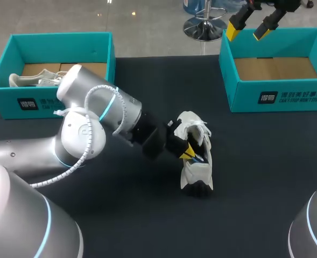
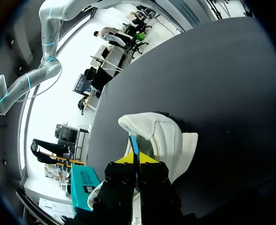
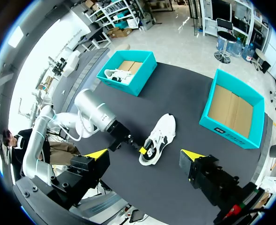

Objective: Take the shoe out of the shoebox, open the shoe tongue, remove and reinsert the insole, then place the shoe into the shoebox

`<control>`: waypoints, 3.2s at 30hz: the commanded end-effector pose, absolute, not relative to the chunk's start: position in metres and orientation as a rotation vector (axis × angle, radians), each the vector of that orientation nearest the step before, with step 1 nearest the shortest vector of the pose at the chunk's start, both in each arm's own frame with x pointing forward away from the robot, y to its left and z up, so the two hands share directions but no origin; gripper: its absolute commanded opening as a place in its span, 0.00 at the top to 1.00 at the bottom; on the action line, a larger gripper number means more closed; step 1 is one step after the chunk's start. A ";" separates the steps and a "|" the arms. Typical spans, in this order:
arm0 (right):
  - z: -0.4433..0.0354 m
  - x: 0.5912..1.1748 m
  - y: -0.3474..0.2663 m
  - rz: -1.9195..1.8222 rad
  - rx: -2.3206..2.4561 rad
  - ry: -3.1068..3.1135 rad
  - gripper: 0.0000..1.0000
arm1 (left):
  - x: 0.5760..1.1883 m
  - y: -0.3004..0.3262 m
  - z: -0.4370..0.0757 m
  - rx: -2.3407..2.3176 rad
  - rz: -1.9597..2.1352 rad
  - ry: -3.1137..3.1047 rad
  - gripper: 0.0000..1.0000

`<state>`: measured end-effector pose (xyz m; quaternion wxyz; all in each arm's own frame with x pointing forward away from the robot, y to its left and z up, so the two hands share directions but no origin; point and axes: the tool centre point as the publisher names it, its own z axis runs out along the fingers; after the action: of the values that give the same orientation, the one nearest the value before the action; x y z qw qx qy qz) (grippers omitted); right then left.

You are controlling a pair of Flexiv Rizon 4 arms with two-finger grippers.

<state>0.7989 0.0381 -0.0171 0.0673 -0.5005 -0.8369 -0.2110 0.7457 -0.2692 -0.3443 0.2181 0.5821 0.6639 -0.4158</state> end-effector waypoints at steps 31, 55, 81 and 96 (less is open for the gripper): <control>-0.017 0.800 0.039 -0.632 -1.509 -2.522 0.00 | 0.755 -0.262 -0.330 1.686 -1.198 1.839 0.00; -0.017 0.800 0.039 -0.632 -1.509 -2.522 0.00 | 0.737 -0.260 -0.302 1.887 -1.143 2.197 0.00; -0.013 0.794 0.026 -0.652 -1.550 -2.515 0.00 | 0.752 -0.281 -0.294 2.099 -0.792 2.161 1.00; -0.011 0.783 0.006 -0.632 -1.624 -2.478 0.00 | 0.744 -0.294 -0.323 2.235 -0.623 2.211 1.00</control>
<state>0.7823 0.0057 -0.0101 0.0555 -0.5346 -0.8170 -0.2088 0.7452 -0.2870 -0.3198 -0.0095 0.6911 0.6908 -0.2126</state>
